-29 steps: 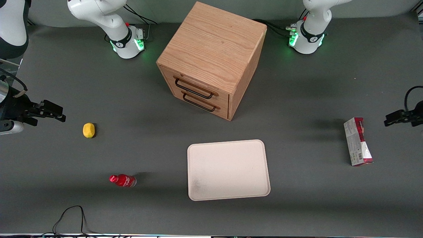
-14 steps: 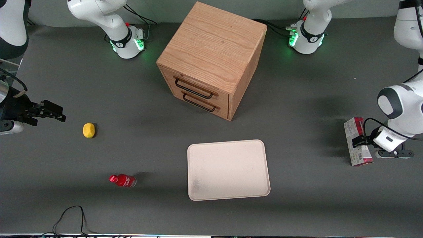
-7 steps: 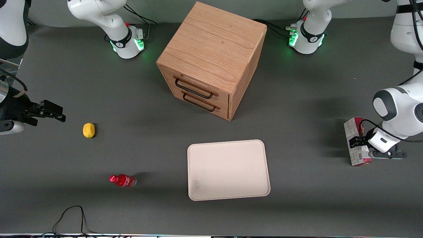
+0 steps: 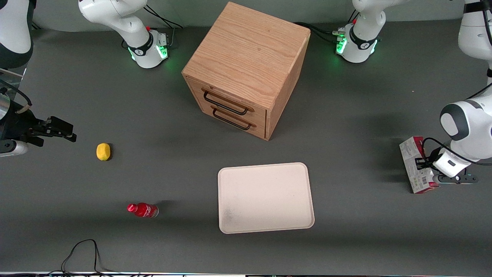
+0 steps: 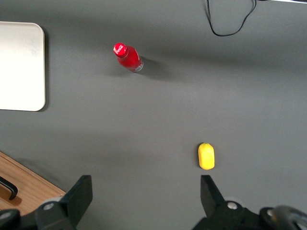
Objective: Place red cookie box on tray
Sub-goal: 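Lift the red cookie box up off the table with the left gripper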
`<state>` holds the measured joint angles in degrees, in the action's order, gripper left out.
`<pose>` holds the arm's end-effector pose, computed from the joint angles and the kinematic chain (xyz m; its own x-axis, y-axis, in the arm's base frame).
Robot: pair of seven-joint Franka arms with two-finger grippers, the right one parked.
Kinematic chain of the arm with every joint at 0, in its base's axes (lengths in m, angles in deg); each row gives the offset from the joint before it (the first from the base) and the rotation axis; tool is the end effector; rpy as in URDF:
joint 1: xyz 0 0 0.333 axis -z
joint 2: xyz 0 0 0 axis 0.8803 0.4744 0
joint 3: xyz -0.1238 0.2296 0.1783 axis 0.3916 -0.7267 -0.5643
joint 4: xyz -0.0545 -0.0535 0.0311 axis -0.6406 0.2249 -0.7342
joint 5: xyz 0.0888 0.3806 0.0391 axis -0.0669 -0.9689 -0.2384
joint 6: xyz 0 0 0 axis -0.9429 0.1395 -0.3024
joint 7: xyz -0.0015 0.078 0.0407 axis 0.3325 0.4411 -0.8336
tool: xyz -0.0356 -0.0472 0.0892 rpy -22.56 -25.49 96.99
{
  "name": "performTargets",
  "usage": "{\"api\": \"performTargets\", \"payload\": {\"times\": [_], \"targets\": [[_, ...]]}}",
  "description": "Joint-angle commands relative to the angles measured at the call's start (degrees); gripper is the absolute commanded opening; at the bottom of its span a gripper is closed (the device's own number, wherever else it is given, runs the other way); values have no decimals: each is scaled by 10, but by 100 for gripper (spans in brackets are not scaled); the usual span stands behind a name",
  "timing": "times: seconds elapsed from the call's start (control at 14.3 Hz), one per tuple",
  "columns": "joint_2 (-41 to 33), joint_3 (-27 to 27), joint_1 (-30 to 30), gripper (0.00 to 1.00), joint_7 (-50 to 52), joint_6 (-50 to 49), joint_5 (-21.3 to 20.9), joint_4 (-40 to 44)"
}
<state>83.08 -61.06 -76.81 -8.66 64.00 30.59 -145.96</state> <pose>0.6120 0.1466 0.2426 0.9993 -0.0172 0.0319 -0.0173 -0.9998 0.0015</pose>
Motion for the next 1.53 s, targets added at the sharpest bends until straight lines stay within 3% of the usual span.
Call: {"api": "performTargets", "payload": {"times": [0.0,0.56,0.84,1.19,1.47], "targets": [[-30,-13,17,0,1,-34,1,5],[-148,-13,14,0,-4,-309,-1,136],[-170,-11,15,0,-3,-443,-37,237],[-157,-8,48,0,6,-477,-39,285],[-122,-12,136,0,130,-472,-38,314]]}}
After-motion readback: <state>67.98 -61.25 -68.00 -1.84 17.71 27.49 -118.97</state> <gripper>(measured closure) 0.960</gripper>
